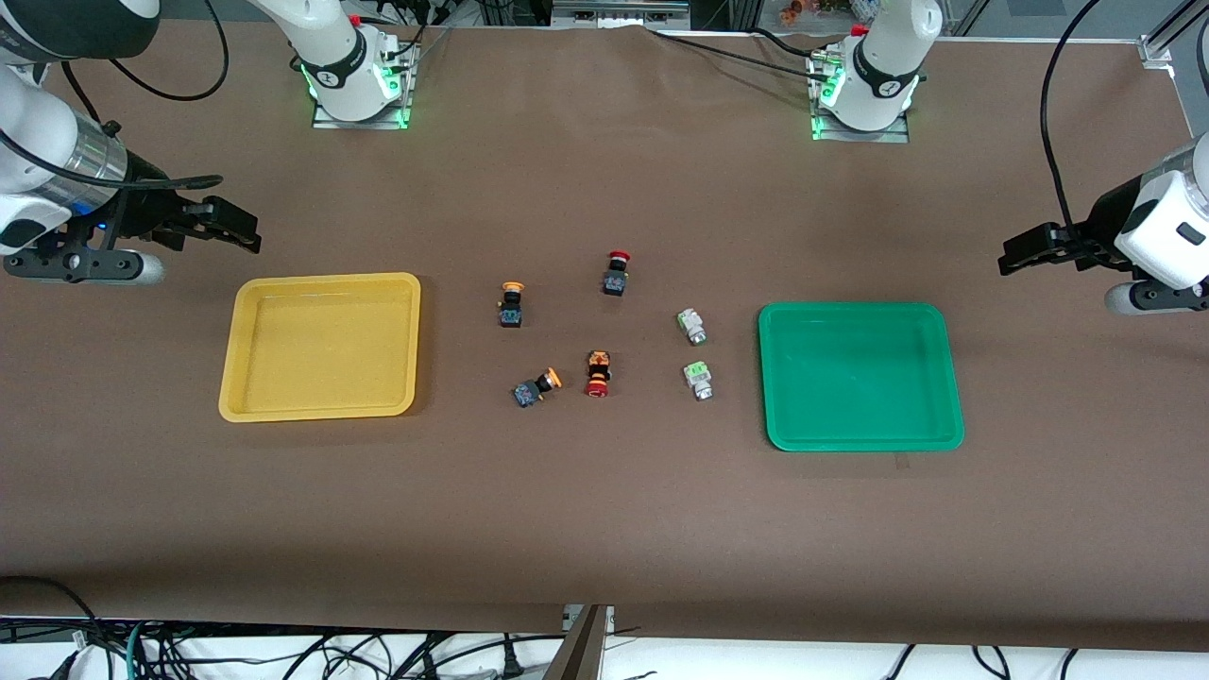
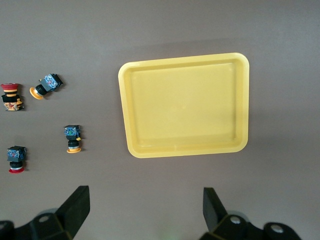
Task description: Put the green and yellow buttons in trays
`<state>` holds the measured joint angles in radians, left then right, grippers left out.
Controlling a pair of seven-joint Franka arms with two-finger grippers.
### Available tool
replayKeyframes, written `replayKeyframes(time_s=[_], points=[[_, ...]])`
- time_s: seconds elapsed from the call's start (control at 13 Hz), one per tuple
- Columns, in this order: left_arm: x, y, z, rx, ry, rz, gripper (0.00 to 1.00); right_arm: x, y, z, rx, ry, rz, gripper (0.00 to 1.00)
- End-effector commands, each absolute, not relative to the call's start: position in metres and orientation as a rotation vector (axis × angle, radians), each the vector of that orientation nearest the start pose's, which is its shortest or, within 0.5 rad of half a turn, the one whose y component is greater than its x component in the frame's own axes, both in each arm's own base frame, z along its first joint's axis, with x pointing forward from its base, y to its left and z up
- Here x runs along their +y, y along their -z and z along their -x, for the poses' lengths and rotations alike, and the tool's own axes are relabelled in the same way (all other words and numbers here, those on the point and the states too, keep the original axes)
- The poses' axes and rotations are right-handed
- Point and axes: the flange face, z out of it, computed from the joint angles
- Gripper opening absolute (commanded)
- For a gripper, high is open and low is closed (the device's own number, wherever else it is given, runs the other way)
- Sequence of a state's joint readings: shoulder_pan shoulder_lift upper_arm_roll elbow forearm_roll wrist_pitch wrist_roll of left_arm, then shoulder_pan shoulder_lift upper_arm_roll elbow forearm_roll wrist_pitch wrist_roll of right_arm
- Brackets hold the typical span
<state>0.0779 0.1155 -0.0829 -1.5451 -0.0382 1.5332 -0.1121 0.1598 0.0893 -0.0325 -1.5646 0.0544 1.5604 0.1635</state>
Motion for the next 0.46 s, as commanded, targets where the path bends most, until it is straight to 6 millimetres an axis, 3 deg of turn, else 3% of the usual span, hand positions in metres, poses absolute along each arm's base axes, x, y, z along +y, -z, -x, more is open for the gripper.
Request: replayKeyframes(time_s=[0.0, 0.15, 0.38], points=[[-0.005, -0.57, -0.581, -0.155, -0.191, 3.171, 1.0, 0.08, -0.578, -0.572, 0.056, -0.176, 3.119, 1.0], [-0.003, -0.57, -0.581, -0.16, -0.193, 3.17, 1.0, 0.082, -0.582, -0.573, 0.024, -0.175, 3.12, 1.0], [-0.004, -0.566, -0.583, -0.155, -0.2, 3.172, 1.0, 0.094, -0.565, -0.573, 0.006, -0.238, 3.122, 1.0]])
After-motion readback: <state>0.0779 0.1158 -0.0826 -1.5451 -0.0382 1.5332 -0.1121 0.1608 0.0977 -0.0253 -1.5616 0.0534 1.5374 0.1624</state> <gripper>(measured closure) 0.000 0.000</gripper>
